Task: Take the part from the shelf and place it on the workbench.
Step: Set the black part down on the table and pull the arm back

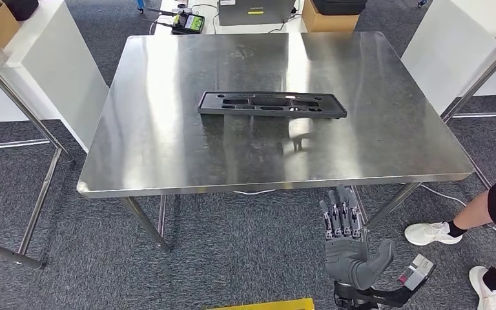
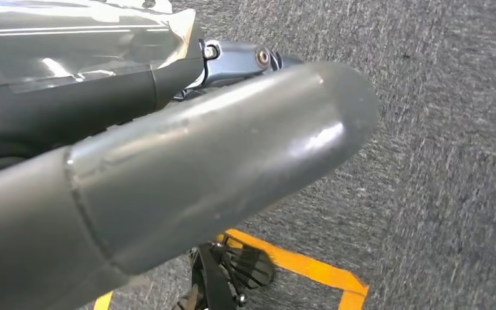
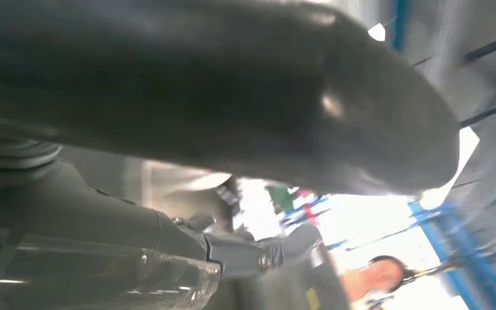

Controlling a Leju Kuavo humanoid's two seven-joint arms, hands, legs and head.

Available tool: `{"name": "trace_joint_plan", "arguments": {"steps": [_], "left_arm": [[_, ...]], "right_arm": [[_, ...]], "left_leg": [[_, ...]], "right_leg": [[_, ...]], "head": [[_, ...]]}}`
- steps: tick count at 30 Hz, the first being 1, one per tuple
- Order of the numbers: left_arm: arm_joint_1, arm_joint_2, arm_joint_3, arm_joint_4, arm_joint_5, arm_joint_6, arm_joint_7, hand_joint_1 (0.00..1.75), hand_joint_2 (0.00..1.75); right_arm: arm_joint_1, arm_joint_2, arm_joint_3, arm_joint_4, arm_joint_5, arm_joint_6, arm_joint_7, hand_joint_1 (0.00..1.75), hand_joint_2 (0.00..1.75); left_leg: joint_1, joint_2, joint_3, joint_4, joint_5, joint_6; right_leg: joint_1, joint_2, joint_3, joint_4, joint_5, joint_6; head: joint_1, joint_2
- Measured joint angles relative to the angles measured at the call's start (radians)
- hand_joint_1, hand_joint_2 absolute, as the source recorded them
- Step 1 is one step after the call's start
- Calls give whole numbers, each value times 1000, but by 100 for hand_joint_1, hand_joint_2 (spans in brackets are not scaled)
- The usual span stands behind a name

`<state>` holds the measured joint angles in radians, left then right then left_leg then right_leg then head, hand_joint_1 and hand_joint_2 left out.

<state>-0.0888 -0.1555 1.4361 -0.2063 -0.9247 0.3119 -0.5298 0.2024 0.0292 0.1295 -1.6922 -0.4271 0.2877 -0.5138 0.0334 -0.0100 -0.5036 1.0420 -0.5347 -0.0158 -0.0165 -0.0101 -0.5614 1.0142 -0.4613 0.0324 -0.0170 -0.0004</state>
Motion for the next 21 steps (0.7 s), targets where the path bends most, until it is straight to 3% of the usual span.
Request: {"name": "trace_joint_plan", "arguments": {"steps": [2,3,4,6,8,9,10,12,14,15,17,20,21], "left_arm": [[0,-2,-2,0,0,-3,-4,0,0],[0,-3,-4,0,0,-4,-6,0,0],[0,-4,-6,0,-2,-6,-7,0,0],[0,-6,-9,-1,-6,-10,-8,0,0],[0,-7,-11,-1,-12,-15,-7,0,0],[0,-8,-12,-1,-14,-17,-7,0,0],[0,-9,-13,-1,-16,-19,-6,0,0],[0,-10,-15,-1,-18,-23,-6,0,0],[0,-11,-16,-1,-19,-32,-6,0,0],[0,-11,-16,-1,-19,-36,-6,0,0],[0,-12,-17,-1,-20,-40,-6,0,0],[0,-12,-17,-1,-20,-40,-6,0,0],[0,-11,-21,-1,-26,-47,-7,0,0]], "right_arm": [[0,11,-23,3,9,-21,45,0,0],[0,15,-34,7,14,-27,57,0,0],[-1,20,-45,12,20,-31,64,0,0],[-3,29,-66,22,36,-41,71,0,0],[-3,39,-88,29,47,-47,75,0,0],[-3,43,-98,30,50,-49,77,0,0],[-3,47,-107,32,51,-51,79,0,0],[-4,53,-121,33,55,-53,82,0,0],[-4,60,-130,32,61,-54,85,0,0],[-4,63,-133,31,64,-54,87,0,0],[-4,67,-136,30,69,-55,88,0,0],[-3,67,-136,30,69,-55,88,0,0],[-2,72,-144,29,73,-57,91,0,0]], "left_leg": [[-4,1,-13,-8,9,18],[-7,3,-21,-11,17,31],[-8,4,-31,-14,27,47],[-13,7,-54,-15,45,68],[-19,9,-79,-15,64,75],[-21,9,-91,-15,74,76],[-23,9,-103,-14,83,75],[-24,9,-123,-14,102,70],[-27,9,-136,-13,119,60],[-28,10,-138,-14,126,56],[-29,10,-140,-14,133,51],[-29,10,-140,-15,133,51],[-28,10,-144,-11,133,46]], "right_leg": [[1,1,-11,3,8,18],[1,2,-23,13,-1,21],[0,4,-39,42,-26,18],[-2,5,-82,152,-105,3],[-2,6,-109,268,-157,0],[-2,6,-103,290,-156,6],[-1,6,-80,276,-140,14],[0,6,12,157,-96,25],[8,7,106,15,-90,18],[13,8,130,-26,-97,12],[19,8,136,-44,-101,6],[19,8,135,-43,-101,6],[13,7,128,-43,-94,-2]], "head": [[2,0],[3,0],[6,0],[10,0],[12,0],[12,0],[13,0],[13,0],[13,0],[12,0],[10,0],[11,0],[11,0]]}}
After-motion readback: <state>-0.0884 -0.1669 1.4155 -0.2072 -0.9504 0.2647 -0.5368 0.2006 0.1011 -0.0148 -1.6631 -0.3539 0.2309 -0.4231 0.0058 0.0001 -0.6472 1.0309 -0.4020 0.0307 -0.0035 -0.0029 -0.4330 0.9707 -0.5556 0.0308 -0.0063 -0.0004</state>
